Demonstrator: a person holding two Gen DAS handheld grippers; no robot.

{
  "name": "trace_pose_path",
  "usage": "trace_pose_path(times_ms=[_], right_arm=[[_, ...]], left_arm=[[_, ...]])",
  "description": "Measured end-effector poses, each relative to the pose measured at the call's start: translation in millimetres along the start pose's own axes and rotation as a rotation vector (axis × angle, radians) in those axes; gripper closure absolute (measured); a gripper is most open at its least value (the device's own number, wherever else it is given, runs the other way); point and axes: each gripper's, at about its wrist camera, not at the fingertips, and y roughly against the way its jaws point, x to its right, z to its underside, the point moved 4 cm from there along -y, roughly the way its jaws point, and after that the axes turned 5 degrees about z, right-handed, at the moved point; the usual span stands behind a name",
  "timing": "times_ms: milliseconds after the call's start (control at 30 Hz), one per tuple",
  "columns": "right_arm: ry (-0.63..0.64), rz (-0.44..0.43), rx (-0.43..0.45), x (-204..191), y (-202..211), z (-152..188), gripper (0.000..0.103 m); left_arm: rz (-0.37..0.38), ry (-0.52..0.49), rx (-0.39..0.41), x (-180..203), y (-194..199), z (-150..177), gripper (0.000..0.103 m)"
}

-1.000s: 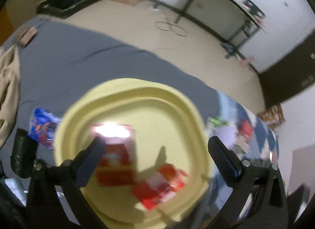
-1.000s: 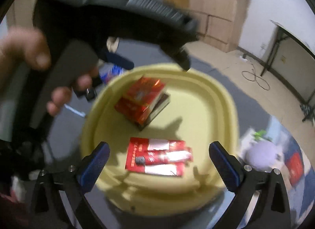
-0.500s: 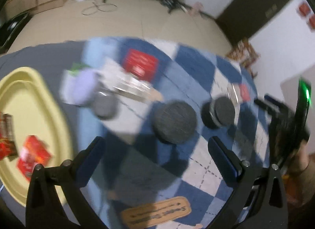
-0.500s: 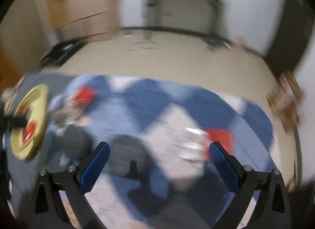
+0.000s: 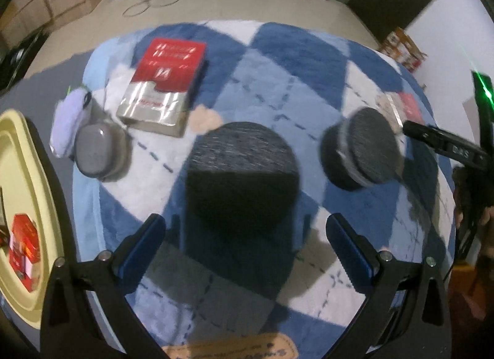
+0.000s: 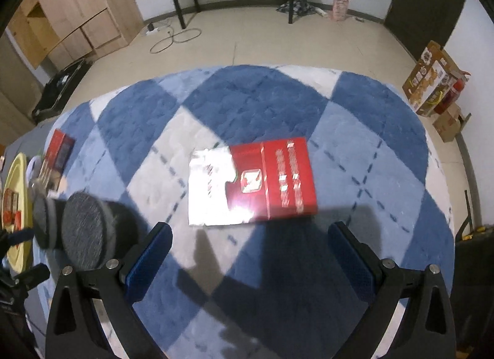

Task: Organize rigid objects
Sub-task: 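Grasp the black sponge puck with the left gripper while the right grasps the Hongqiqiu pack, then place the sponge puck and Hongqiqiu pack into the yellow tray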

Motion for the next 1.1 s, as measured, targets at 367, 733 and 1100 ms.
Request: trace_pose_path(times_ms=[367,733,1100], right_arm=[[0.039,0.036,0.003,-2.4,-47.3,-18.2,0.001],[0.027,0.021,0.075,0.9,-35.8,-18.5,0.015],[0.393,-0.26,0.292,-204.3,95.0,-34.4,0.015]], left_arm=[[-0.025,0.021,0.004,-3.7,-21.6,-16.1,0.032],[0.101,0.082,0.113,-25.6,36.2,-15.6,0.034],[-0.101,0.338,0.268,-231.0,159.9,54.7,0.034]])
